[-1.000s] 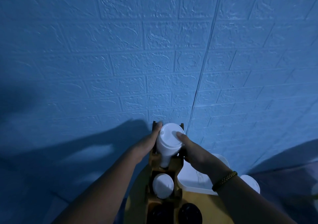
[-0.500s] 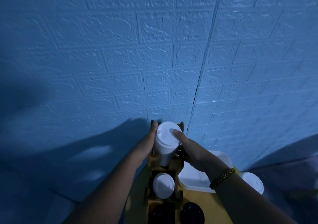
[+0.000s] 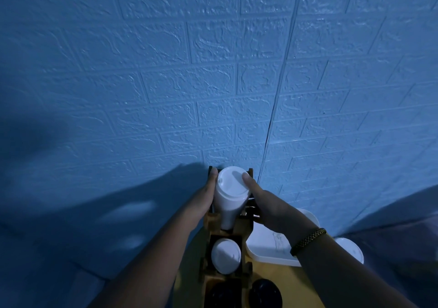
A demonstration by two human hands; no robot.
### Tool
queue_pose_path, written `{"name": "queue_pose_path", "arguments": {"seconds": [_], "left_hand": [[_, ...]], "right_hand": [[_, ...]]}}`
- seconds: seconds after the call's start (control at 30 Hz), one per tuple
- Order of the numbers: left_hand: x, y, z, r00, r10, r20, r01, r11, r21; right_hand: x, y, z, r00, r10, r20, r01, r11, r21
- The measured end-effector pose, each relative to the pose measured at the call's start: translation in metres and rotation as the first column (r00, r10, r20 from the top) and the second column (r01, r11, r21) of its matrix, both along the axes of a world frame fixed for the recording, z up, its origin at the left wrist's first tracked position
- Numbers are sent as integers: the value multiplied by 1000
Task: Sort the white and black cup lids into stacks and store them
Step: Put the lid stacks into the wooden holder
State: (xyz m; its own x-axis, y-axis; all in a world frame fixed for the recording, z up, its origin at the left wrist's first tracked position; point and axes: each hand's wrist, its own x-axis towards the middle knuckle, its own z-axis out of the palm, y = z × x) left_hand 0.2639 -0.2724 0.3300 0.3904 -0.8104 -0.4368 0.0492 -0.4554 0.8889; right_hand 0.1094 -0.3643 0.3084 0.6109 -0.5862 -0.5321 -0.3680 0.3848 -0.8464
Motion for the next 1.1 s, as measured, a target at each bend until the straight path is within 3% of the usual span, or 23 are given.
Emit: {"name": "queue_pose_path", "arguments": {"seconds": [0.6, 0.73, 0.87, 1.0, 1.1], "left_hand": [[-9, 15, 0, 998, 19, 58, -19, 1000, -2], [-5, 26, -2, 981, 132, 141, -126, 991, -47], [-8, 53, 4, 932, 256, 255, -216, 961, -174], [-24, 69, -3, 927, 184, 328, -133, 976, -171], [-34, 81, -17, 929, 140, 343, -86, 982, -167]], "right_hand": [[-21, 11, 1, 999, 51, 16, -50, 998, -46], [-31, 8, -6, 1000, -1, -2, 1, 1000, 9], [-49, 12, -10, 999, 45, 18, -44, 998, -50], [-69, 22, -13, 999, 7, 47, -6, 1000, -24], [-80, 35, -17, 995, 71, 71, -60, 988, -140]]}}
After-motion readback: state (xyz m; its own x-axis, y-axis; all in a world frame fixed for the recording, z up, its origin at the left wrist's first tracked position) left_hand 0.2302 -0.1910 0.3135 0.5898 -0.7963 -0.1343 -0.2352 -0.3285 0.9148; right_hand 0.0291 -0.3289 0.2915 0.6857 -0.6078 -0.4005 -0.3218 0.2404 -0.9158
